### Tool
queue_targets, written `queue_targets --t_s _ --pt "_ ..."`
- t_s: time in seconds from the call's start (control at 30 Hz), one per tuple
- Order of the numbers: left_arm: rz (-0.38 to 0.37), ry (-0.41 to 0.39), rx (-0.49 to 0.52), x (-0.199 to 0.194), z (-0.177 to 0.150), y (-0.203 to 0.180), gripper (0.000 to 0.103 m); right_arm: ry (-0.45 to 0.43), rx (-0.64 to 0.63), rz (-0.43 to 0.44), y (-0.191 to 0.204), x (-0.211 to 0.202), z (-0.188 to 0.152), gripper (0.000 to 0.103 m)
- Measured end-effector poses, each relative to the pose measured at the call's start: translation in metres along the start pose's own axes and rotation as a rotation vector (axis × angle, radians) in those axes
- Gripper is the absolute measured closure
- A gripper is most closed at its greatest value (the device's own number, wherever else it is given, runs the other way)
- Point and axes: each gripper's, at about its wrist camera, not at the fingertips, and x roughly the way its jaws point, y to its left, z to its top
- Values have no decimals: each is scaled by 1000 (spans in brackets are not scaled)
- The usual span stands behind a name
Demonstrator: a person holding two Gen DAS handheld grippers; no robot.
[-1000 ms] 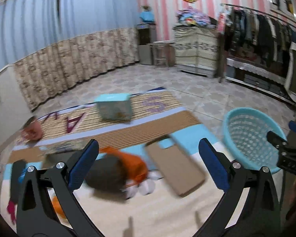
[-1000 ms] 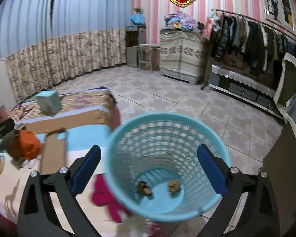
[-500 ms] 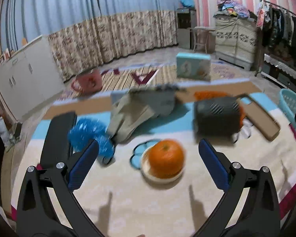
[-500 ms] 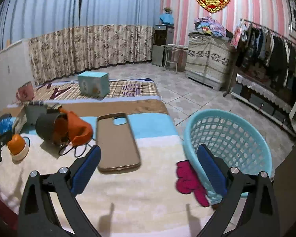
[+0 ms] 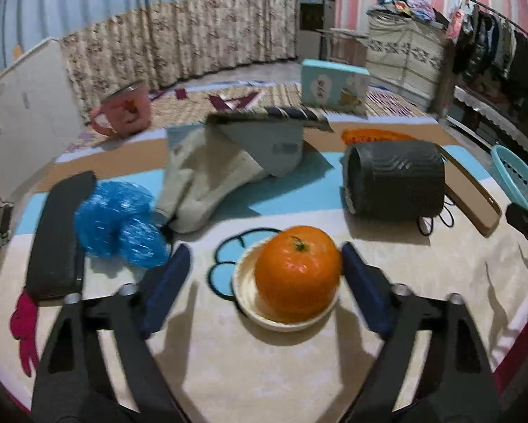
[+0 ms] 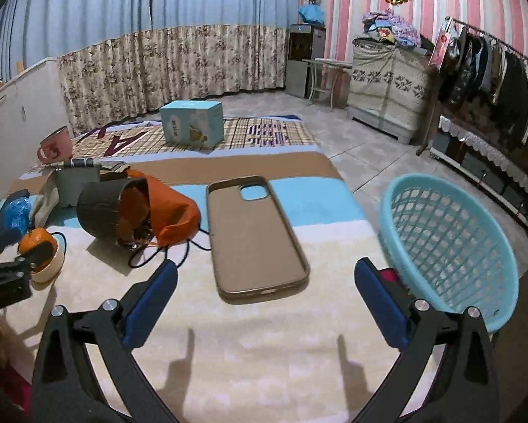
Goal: Collect trash
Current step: 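Grasp the orange from its dish with the left tool, then grasp the black cylindrical speaker with the right tool while the left tool holds the orange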
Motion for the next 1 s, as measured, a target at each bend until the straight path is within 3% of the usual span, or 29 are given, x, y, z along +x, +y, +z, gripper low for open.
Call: queue_targets --t_s 0.1,0.2,0.6,1.0 --pt "-64 1 -17 -1 0 2 50 3 -5 8 5 1 2 5" --pt "-74 -17 -17 -6 -1 2 60 0 -23 19 15 0 4 5" --pt "-100 -82 -53 -41 14 30 63 -13 -63 96 66 -6 19 5" --pt "3 -98 -79 -44 22 83 63 65 -98 64 142 24 34 5"
